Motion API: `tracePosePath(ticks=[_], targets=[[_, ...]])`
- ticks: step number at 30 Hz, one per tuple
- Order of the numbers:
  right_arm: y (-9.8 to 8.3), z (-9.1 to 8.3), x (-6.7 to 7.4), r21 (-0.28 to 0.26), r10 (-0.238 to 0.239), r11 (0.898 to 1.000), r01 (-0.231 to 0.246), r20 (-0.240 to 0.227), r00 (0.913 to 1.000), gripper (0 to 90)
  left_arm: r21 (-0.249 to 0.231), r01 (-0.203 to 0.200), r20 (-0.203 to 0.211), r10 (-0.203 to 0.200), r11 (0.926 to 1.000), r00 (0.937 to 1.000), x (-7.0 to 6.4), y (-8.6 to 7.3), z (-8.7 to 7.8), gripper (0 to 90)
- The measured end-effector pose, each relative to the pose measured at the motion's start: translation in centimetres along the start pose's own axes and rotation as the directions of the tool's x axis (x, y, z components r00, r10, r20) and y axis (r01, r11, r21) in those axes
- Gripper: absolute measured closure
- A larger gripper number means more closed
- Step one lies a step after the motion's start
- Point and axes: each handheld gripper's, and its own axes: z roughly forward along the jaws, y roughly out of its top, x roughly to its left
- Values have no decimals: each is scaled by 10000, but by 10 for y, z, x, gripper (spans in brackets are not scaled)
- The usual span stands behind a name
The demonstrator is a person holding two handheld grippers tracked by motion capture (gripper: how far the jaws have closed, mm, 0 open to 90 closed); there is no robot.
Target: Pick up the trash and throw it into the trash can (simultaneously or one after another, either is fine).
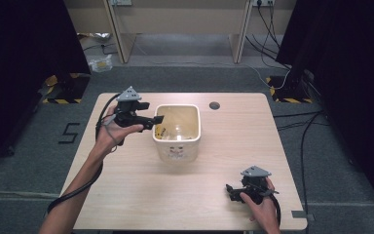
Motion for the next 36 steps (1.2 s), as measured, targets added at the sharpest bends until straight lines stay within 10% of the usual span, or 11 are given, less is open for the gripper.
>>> tracePosePath(ticks=[36], targets=[[0,0,0,19,4,10000,-4,2,10000,3,-294,1211,-1103,-1236,9922,9862,41,-58,-35,207]])
